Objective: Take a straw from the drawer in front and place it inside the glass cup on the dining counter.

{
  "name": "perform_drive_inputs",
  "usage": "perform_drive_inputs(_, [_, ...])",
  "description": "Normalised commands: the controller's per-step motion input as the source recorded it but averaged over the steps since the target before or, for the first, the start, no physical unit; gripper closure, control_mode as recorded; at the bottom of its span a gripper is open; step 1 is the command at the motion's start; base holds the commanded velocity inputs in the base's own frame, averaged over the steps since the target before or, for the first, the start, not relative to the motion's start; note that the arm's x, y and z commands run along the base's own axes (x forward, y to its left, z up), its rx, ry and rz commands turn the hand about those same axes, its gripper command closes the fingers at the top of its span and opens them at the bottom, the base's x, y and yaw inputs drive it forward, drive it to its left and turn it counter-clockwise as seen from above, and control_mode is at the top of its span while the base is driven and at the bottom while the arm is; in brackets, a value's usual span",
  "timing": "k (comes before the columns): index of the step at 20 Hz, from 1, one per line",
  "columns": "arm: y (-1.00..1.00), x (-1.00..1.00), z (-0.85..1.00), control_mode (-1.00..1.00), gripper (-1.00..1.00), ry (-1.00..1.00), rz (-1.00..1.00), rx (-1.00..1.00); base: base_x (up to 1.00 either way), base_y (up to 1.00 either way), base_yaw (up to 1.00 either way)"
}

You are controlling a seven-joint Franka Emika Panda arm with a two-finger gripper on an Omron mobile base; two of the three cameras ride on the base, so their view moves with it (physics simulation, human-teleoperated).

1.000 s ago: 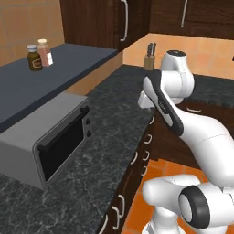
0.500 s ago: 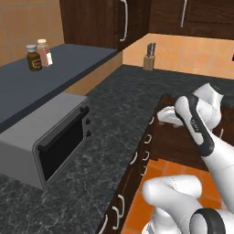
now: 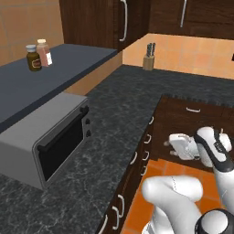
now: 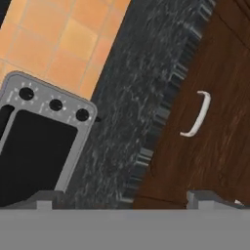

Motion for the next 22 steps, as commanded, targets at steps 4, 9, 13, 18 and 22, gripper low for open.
perform_drive_inputs(4, [-0.08, 0.25, -0.57, -1.0, -1.0, 0.16, 0.0, 0.36, 0.0, 0.0, 0.0])
perform_drive_inputs(9, [0.0, 0.38, -0.46, -1.0, -1.0, 0.17, 0.0, 0.24, 0.0, 0.0, 0.0])
perform_drive_inputs(13, [-0.03, 0.59, -0.33, -1.0, -1.0, 0.08, 0.04, 0.1, 0.0, 0.0, 0.0])
perform_drive_inputs(18, [-0.04, 0.59, -0.33, -1.0, -1.0, 0.03, 0.09, 0.04, 0.0, 0.0, 0.0])
perform_drive_inputs(22, [0.0, 0.32, -0.46, -1.0, -1.0, 0.01, 0.1, 0.0, 0.0, 0.0, 0.0])
